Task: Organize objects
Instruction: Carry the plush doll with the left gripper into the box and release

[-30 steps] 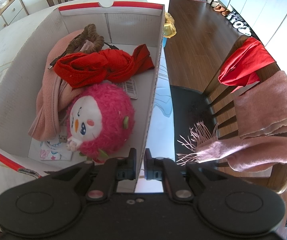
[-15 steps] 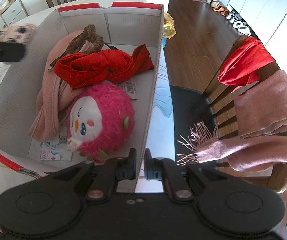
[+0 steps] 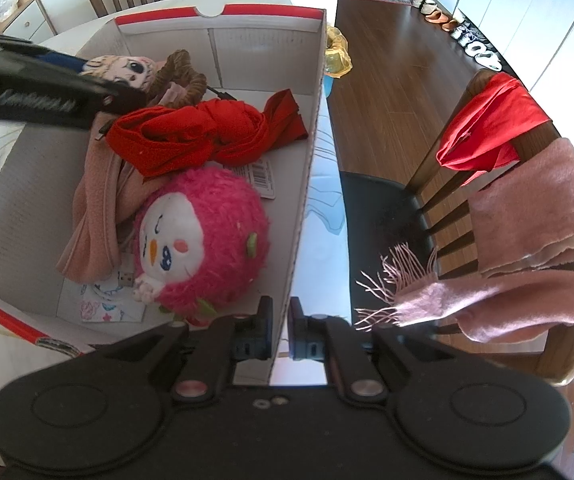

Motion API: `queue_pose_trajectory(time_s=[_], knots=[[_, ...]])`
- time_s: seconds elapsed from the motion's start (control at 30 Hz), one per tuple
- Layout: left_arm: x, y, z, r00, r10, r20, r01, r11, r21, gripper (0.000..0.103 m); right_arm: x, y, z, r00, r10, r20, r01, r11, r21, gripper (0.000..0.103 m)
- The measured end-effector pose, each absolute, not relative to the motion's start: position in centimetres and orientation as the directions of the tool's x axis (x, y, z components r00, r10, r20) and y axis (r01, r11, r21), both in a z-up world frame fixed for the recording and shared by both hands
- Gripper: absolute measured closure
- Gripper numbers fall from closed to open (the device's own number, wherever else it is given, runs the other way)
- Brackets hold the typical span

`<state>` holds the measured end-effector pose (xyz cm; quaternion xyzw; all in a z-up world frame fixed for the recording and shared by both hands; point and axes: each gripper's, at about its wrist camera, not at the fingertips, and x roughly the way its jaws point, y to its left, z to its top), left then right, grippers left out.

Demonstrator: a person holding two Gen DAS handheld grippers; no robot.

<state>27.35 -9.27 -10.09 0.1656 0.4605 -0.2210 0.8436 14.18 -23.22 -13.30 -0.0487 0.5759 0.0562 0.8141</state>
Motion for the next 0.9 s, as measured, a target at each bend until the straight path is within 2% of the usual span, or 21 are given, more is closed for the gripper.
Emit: queue_pose_trajectory(time_s=[0.37,0.53,0.9], knots=[[28.6,-9.5,-11.7,0.424,-0.21,-0.881,0.532,0.845,0.055,0.046,14.2,-23.2,-13.3,0.331,0.038,-0.943,-0.145,0.989,-0.011,0.096],[28.4,-9.1,-11.4,0.435,-0.205,-0.877,0.521,0.852,0.06,0.032,14.2,-23.1,-13.3,0.33,0.038,-0.943,-0.144,0.989,-0.01,0.096],[26.2,-6.4,-8.4,0.434,-0.278,-0.857,0.521,0.853,-0.013,0.031,14.1,-23.1,-13.3,0.331,0.037,-0.943,-0.146,0.989,-0.012,0.096]])
